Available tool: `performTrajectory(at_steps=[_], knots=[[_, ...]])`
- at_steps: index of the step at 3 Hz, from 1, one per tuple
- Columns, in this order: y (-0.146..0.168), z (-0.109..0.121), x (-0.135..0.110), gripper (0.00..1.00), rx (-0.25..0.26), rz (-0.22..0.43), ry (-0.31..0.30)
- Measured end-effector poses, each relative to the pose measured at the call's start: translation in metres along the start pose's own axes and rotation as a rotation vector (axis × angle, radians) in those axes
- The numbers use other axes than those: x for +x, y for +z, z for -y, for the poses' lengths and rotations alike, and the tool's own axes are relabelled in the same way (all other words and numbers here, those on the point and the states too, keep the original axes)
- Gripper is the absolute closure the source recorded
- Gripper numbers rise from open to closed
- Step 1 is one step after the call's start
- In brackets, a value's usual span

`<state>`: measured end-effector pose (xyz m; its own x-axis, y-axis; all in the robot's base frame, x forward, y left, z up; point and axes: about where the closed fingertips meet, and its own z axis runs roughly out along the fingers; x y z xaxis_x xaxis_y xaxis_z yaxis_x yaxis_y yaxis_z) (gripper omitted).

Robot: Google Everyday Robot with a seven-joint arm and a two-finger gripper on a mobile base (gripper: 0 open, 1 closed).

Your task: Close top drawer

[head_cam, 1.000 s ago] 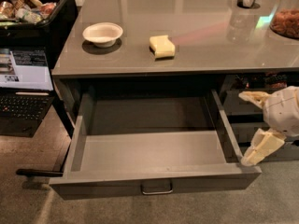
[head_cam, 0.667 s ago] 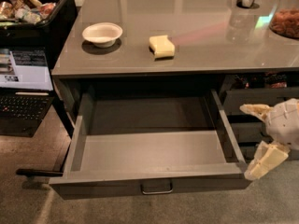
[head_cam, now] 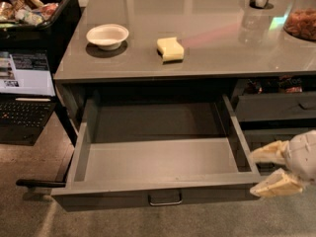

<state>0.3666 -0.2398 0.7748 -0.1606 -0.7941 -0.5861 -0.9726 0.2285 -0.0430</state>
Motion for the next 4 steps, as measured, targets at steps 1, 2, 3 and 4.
performTrajectory(at_steps=[1, 2, 3, 4], knots=[[0.021, -0.026, 0.014, 0.66, -0.070, 0.009, 0.028], [0.045, -0.041, 0.032, 0.88, -0.114, -0.008, 0.056], [0.064, -0.043, 0.055, 1.00, -0.134, -0.043, 0.092], [0.082, -0.030, 0.064, 0.81, -0.142, -0.073, 0.093]])
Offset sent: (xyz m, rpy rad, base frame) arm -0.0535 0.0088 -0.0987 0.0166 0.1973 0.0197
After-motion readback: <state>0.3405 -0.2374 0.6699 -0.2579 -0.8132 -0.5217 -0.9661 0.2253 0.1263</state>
